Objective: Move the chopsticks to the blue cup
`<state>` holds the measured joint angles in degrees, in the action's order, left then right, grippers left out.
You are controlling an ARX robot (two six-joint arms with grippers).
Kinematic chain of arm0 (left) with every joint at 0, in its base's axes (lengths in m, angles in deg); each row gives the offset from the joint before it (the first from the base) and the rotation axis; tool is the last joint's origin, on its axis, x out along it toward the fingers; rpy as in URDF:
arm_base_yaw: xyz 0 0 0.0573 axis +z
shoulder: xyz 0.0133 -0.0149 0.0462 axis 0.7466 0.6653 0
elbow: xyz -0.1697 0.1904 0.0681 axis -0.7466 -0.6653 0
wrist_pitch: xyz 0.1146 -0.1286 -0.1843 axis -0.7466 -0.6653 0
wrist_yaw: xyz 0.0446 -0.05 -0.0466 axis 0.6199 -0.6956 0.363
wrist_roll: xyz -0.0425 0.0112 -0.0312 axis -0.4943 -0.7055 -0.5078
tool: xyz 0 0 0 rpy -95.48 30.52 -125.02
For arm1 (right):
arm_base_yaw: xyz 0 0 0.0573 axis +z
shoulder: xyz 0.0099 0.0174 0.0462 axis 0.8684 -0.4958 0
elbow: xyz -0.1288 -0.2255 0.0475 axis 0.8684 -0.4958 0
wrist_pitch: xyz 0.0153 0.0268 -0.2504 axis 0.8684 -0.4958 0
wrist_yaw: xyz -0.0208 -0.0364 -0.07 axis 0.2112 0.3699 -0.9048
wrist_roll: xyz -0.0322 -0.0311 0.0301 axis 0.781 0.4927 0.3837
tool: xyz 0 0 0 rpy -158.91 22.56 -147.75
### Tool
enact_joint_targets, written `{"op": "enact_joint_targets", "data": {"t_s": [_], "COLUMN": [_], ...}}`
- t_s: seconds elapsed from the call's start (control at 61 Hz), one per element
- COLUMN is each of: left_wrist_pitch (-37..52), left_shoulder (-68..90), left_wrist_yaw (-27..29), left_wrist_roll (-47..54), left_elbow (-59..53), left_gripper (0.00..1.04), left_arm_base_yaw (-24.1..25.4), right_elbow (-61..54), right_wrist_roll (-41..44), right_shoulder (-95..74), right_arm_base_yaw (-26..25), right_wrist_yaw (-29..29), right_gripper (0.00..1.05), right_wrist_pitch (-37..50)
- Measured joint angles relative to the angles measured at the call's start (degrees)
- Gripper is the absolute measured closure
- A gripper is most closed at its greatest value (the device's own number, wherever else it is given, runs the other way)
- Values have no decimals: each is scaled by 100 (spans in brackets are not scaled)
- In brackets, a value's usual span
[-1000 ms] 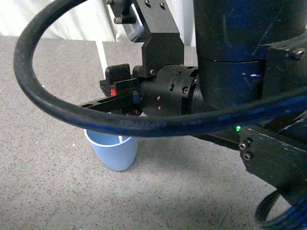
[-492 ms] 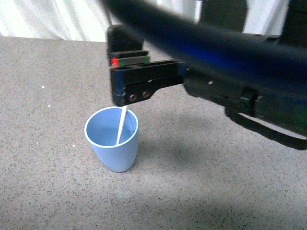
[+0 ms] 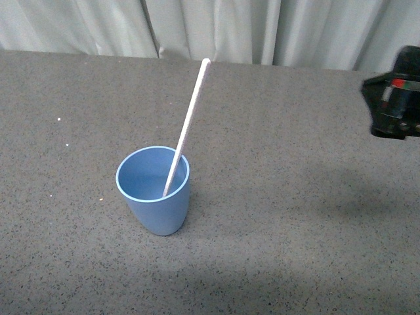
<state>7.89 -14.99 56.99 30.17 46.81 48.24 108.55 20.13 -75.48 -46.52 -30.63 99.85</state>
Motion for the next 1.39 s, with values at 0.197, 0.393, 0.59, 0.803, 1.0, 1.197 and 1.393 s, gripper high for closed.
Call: {"op": "enact_joint_targets", "data": {"t_s": [0.197,0.393,0.59,0.803,1.0,1.197,1.393], "left_wrist_pitch": [0,0,0,0,0,0,0], "left_shoulder": [0,4,4,4,4,4,4], "left_wrist_yaw": [0,-2,0,0,0,0,0], "left_wrist_roll": [0,0,0,0,0,0,-2], "left_elbow": [0,0,0,0,0,0,0], "left_gripper": [7,7,7,7,7,7,7], "left_arm_base_yaw": [0,0,0,0,0,0,0], "right_elbow": [-468,-1405,-1823,-2050,-2162,-2190,-2192], "right_wrist_roll": [173,1091,1213,1235,1235,1235,1235], "right_shoulder": [682,1390,2621,3711,4642,5624,6269], "right_arm_base_yaw": [-837,-1346,-1362,-1366,-1366,-1366,-1366], "right_wrist_yaw": [-560,483,479,481,481,483,483], "right_gripper": [9,47,90,104,104,104,104], "right_wrist_pitch": [-293,1987,1261,435,-367,-1248,-1862]}}
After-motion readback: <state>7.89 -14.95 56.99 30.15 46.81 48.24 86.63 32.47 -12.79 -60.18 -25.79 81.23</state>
